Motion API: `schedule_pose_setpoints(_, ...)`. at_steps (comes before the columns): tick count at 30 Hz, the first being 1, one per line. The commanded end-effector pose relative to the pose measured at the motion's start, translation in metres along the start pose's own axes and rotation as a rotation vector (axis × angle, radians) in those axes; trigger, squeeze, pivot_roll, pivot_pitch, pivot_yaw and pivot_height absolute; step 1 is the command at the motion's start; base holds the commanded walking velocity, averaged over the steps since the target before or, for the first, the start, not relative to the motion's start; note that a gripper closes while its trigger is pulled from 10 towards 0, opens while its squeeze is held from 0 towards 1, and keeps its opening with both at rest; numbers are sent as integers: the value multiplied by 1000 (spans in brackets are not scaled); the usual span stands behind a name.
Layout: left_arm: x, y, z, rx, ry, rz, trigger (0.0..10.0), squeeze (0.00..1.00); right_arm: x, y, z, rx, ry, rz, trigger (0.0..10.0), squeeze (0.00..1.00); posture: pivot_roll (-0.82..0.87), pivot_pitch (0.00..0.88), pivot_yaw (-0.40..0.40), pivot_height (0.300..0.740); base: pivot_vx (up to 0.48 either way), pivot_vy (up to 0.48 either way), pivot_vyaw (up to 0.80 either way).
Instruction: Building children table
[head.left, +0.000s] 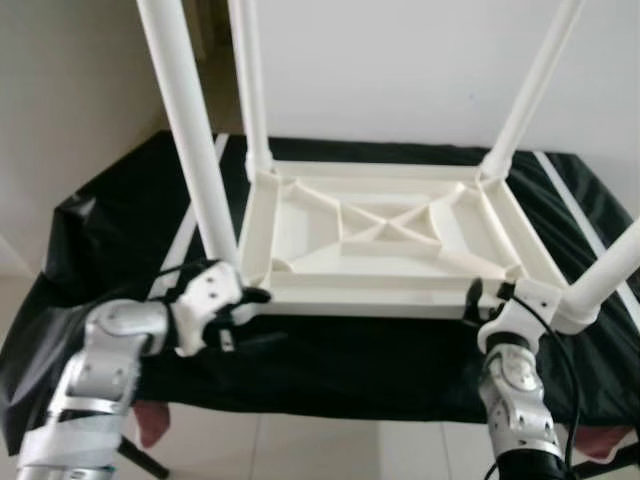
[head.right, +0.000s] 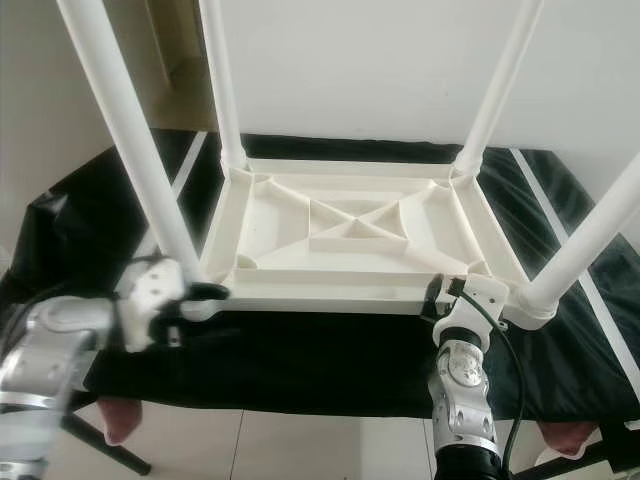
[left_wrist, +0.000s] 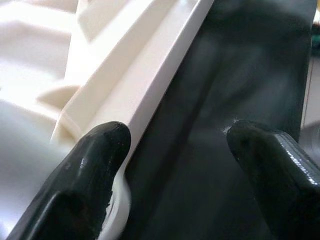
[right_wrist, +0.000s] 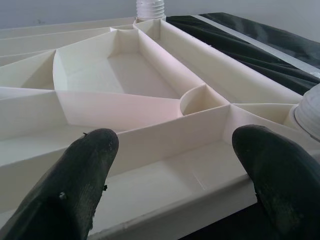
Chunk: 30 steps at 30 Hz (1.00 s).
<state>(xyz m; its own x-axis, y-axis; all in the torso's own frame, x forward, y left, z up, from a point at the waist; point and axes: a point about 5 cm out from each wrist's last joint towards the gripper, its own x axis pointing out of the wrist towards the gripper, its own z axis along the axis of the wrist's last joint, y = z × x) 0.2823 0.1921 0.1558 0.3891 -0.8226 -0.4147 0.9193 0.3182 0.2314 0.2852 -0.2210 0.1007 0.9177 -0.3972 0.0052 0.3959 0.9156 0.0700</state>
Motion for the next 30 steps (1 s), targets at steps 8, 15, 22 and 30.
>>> schedule_pose_setpoints(8,-32,17,-13,-54,142,51,10000,0,-1,4,-11,-9,43,6,10000,0,43,0,-22,740,0,0,0)
schedule_pose_setpoints(15,-55,45,-21,-50,256,243,10000,0,-2,3,-12,-10,47,-1,10000,0,39,0,-23,740,0,0,0)
schedule_pose_setpoints(22,-65,80,-21,-39,310,493,10000,0,-5,6,-14,-11,49,5,10000,0,30,0,-26,740,0,0,0)
schedule_pose_setpoints(30,-59,109,-4,-2,256,709,10000,0,-12,11,-14,-6,46,17,10000,0,22,0,-21,740,0,0,0)
